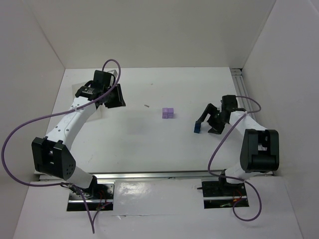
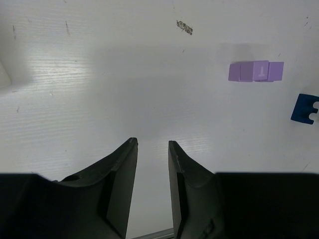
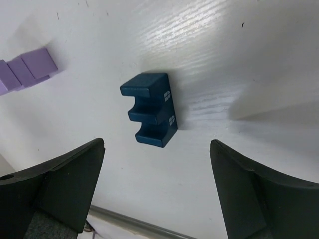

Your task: Build the wood block tower

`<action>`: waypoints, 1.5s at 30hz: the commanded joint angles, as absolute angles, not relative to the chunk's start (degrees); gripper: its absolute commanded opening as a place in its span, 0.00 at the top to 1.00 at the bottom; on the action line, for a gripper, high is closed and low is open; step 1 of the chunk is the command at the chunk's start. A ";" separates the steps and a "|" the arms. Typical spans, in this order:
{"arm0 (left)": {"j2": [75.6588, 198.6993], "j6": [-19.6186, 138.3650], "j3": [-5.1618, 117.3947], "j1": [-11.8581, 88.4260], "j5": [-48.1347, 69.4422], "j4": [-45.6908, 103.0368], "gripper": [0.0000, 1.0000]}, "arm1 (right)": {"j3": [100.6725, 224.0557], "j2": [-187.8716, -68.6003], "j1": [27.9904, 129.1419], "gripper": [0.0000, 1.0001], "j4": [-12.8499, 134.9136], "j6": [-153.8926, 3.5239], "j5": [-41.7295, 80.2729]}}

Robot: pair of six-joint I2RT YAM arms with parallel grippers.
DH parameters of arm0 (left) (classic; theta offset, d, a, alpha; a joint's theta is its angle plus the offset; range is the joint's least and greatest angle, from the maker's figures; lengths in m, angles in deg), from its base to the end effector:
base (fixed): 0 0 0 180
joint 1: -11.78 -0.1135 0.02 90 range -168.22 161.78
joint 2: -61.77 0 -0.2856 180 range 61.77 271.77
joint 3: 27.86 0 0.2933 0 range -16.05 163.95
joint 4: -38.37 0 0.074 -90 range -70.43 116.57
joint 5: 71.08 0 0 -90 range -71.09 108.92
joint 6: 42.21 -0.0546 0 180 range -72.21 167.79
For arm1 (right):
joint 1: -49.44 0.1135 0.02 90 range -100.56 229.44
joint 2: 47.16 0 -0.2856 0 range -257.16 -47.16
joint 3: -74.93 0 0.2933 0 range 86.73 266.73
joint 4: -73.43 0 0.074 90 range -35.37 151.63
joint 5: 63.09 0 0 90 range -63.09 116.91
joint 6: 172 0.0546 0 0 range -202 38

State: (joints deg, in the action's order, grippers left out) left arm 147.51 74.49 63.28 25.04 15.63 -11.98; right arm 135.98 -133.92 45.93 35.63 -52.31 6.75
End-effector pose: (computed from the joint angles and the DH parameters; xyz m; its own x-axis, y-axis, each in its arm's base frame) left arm 0.3708 -0.0906 0.3351 -0.7350 -0.2877 -0.6140 -0.0691 0.9326 -0.3542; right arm 0.3245 -0.0011 0.1593 -0.8236 0.5164 -0.2347 0.3591 0.7950 0.4889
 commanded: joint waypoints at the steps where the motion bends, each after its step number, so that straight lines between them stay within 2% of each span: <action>1: 146.06 73.11 63.84 24.79 14.61 -10.70 0.56 | 138.41 -133.28 46.80 0.07 34.45 -53.70 10.21; 10: 145.53 73.11 63.84 25.85 15.66 -10.70 0.56 | 140.17 -140.05 58.83 0.07 40.09 -49.92 10.21; 15: 145.53 73.11 63.31 25.85 15.66 -10.70 0.56 | 143.42 -139.71 65.16 0.07 41.84 -49.13 10.64; 23: 145.53 73.11 63.31 25.85 15.66 -10.70 0.56 | 144.74 -132.07 65.08 0.09 33.16 -55.62 27.95; 27: 146.05 73.11 63.31 26.37 15.05 -10.70 0.56 | 146.84 -132.06 65.08 0.03 30.17 -59.58 34.29; 29: 146.06 73.11 63.31 26.37 15.05 -10.70 0.56 | 148.25 -133.54 65.61 0.00 28.67 -62.47 34.30; 35: 146.06 73.63 63.31 26.37 15.05 -10.70 0.56 | 148.79 -138.47 66.67 0.00 29.89 -66.78 36.84; 45: 146.58 73.63 63.31 26.37 15.58 -10.70 0.56 | 148.86 -141.64 65.61 0.00 34.82 -72.16 29.55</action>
State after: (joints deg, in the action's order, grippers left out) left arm 147.51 74.54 63.28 26.22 15.65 -11.98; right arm 147.57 -140.39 66.02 32.17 -69.31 31.01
